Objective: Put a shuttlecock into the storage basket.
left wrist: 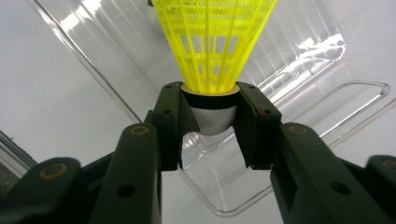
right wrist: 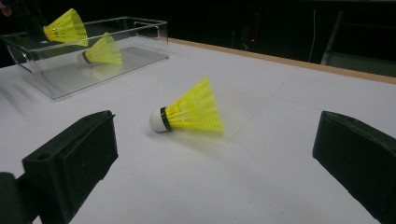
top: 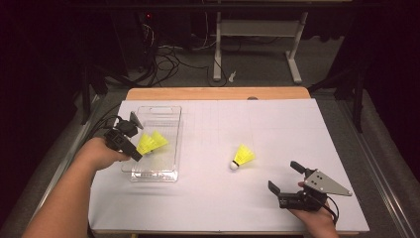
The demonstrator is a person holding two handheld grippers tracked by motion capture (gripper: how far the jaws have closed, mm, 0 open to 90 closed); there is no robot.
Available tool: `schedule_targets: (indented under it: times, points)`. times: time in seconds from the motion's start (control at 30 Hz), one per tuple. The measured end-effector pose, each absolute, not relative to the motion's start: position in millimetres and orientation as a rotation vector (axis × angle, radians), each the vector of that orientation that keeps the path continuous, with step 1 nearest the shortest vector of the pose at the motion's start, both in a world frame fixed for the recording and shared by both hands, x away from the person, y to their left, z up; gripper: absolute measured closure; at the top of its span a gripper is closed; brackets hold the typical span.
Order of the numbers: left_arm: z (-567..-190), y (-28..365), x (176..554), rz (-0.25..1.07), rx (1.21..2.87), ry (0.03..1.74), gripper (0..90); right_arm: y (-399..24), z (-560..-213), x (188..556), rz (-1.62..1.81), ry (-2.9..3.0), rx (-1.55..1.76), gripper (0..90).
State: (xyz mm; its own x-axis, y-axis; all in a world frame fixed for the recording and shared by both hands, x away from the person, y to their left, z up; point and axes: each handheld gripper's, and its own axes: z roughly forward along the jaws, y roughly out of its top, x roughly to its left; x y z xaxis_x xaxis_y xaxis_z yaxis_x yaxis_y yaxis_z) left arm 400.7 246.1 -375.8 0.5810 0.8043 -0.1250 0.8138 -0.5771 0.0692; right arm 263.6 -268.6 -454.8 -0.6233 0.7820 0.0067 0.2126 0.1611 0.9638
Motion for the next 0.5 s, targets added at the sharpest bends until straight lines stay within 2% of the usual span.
schedule_targets:
  times: [0.5]
  points:
    - [-389, 236, 405, -0.128, 2.721, 1.371, 64.5, -270, -454, 263, 1.483, 1.938, 0.944, 0.7]
